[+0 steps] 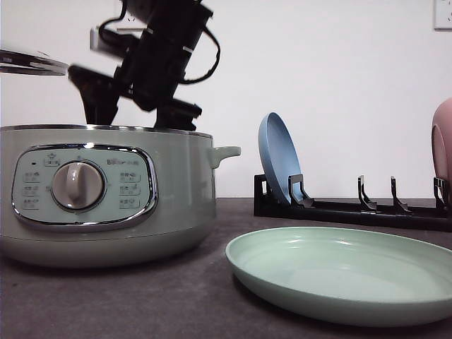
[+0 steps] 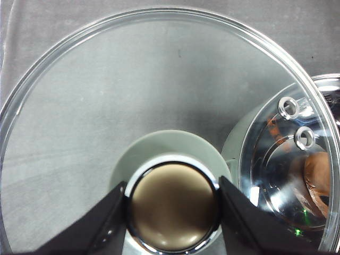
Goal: Transfer potato from steamer to green plate
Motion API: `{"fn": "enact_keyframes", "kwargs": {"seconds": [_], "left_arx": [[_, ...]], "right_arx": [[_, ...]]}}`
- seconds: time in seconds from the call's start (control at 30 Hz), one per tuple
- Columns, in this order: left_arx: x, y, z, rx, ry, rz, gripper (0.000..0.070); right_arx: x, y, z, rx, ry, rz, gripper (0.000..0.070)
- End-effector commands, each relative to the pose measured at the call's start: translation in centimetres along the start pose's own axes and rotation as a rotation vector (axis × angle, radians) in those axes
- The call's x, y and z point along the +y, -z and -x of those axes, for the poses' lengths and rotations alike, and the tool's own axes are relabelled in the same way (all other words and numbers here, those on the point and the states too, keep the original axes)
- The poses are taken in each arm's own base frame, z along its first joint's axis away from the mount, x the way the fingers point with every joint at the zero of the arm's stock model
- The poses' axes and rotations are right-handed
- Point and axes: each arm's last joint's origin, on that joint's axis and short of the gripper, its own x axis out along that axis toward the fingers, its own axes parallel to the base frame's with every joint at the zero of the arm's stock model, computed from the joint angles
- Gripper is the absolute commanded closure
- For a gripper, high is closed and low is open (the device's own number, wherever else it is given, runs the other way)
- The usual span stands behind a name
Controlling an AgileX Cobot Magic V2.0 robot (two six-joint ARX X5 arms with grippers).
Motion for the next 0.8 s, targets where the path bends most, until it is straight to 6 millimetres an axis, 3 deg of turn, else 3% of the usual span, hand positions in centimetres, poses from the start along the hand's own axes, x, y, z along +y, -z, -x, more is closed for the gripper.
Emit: {"fn": "enact_keyframes", "kwargs": {"seconds": [0.0,0.6,0.67,0.77], "left_arx": [[0.1,-0.6,0.8,-0.064,-0.005,0.002,0.0698],[0.1,-0.6,0.8,-0.065,-0.005,0.002,0.0698],[0.1,-0.6,0.8,-0.065,-0.005,0.002,0.0698],[0.1,-0.6,0.8,-0.065,-0.005,0.002,0.0698]], "right_arx": [[0.6,-0.2,-1.0,-0.003,0.005,0.001,0.0203],[0.8,0.9,-2.8,0.077,0.038,0.008,0.0207],[0.7,0.9,-2.8,0.078,0.040,0.006,0.0266],[0.7,1.0,-2.8,0.081,0.040,0.006,0.0410]]}}
